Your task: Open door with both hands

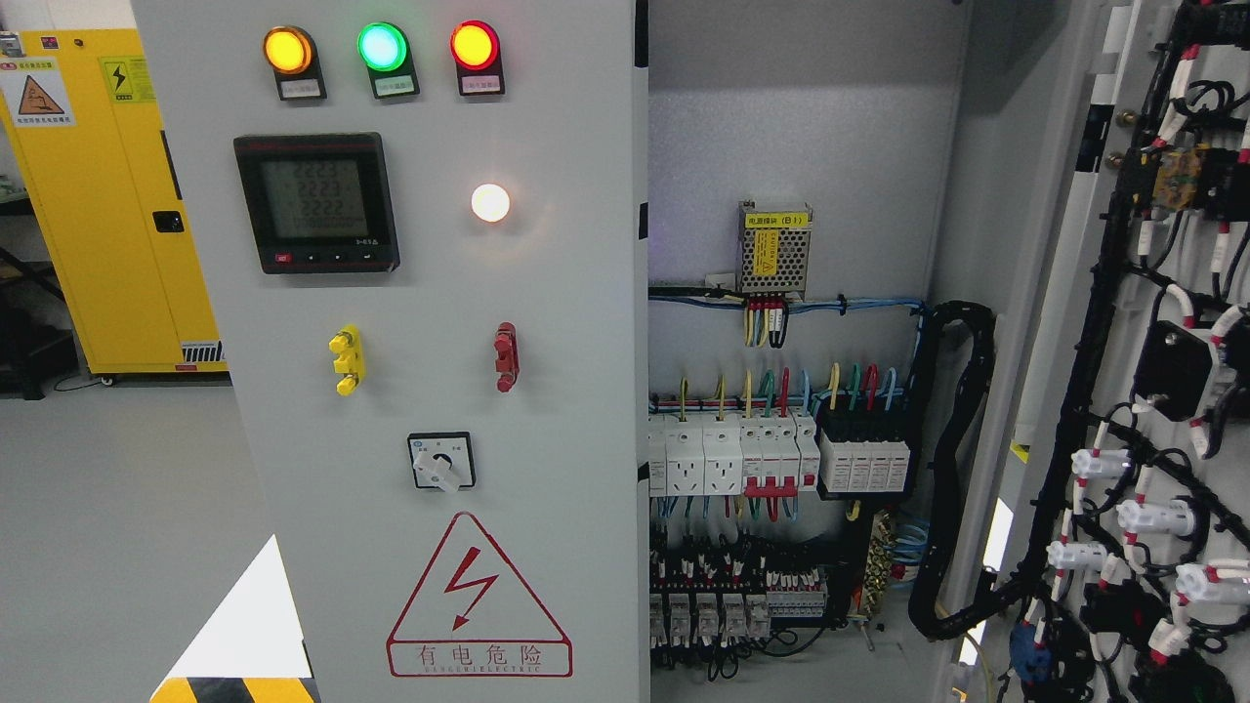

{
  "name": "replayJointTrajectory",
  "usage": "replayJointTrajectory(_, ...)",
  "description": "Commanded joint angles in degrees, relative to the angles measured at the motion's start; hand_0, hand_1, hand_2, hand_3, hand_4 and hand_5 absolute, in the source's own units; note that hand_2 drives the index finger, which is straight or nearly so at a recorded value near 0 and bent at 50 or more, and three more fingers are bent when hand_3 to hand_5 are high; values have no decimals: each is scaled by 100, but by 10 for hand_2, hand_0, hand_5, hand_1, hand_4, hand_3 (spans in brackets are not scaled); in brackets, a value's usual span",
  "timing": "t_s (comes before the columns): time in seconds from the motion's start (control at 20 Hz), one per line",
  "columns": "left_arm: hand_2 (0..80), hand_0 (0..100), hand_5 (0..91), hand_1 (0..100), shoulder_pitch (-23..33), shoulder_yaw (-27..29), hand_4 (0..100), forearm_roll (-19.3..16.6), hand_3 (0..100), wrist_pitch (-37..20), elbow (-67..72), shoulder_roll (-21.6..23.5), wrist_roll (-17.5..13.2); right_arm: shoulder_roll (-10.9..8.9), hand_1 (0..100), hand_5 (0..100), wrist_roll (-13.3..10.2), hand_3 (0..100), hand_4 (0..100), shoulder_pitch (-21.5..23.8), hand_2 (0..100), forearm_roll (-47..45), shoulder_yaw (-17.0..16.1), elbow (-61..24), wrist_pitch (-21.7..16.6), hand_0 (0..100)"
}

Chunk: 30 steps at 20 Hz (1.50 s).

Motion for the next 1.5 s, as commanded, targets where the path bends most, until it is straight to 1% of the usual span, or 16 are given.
replayJointTrajectory(0.0,0,346,0,145,-2,-15,0,-7,0,-5,16,-12,-42,-85,62,0,-4,0,0,-155,0,-4,413,-1853,-599,215)
replayJointTrajectory(0.05,0,345,0,146,-2,-15,0,-15,0,4,16,-12,-42,-59,62,0,-4,0,0,-234,0,-4,440,-1853,-731,215)
replayJointTrajectory(0.1,0,345,0,148,-2,-15,0,-16,0,4,24,-12,-51,-32,62,0,-4,0,0,-391,0,-4,440,-1853,-759,215)
replayJointTrajectory(0.3,0,345,0,151,-2,-15,0,-16,0,4,16,-12,-60,3,62,0,-13,0,0,-1200,0,4,300,-1844,-724,215)
replayJointTrajectory(0.4,0,345,0,151,-2,-15,0,-16,0,4,16,-20,-60,126,62,0,-31,0,0,-1630,0,39,300,-1826,-654,215)
replayJointTrajectory(0.45,0,345,0,151,-2,-15,0,-16,0,4,16,-20,-60,152,62,0,-39,0,0,-1850,0,48,300,-1783,-453,215)
replayJointTrajectory(0.55,0,346,0,151,-2,-15,0,-16,0,4,16,-20,-60,257,63,0,-75,0,0,-2289,0,31,300,-1756,231,215)
replayJointTrajectory(0.6,0,346,0,151,-2,-15,0,-16,0,4,16,-20,-60,328,63,0,-75,0,0,-2518,0,31,300,-1730,495,215)
replayJointTrajectory(0.65,0,346,0,151,-2,-15,0,-16,0,4,16,-20,-60,424,63,0,-75,0,0,-2772,0,31,282,-1677,655,215)
replayJointTrajectory(0.8,0,346,0,152,-2,-15,0,-16,0,4,16,-20,-51,618,63,0,-75,0,0,-3406,0,31,28,-1336,866,215)
replayJointTrajectory(0.95,0,346,0,152,-2,-23,0,-16,0,4,16,-20,-51,662,62,0,-83,0,0,-3750,0,31,-104,-1089,1112,215)
replayJointTrajectory(1.1,0,347,0,153,-2,-15,0,-16,0,4,16,-20,-42,741,62,0,-75,0,0,-4066,0,31,-227,-860,1262,215)
replayJointTrajectory(1.3,0,346,0,154,-2,-15,0,-24,0,4,16,-3,-51,776,62,0,-75,0,0,-4584,0,4,-307,-579,1649,215)
replayJointTrajectory(1.45,0,347,0,155,-2,-23,0,-24,0,-5,16,-12,-51,776,62,0,-75,0,0,-4918,0,-4,-412,-210,1711,215)
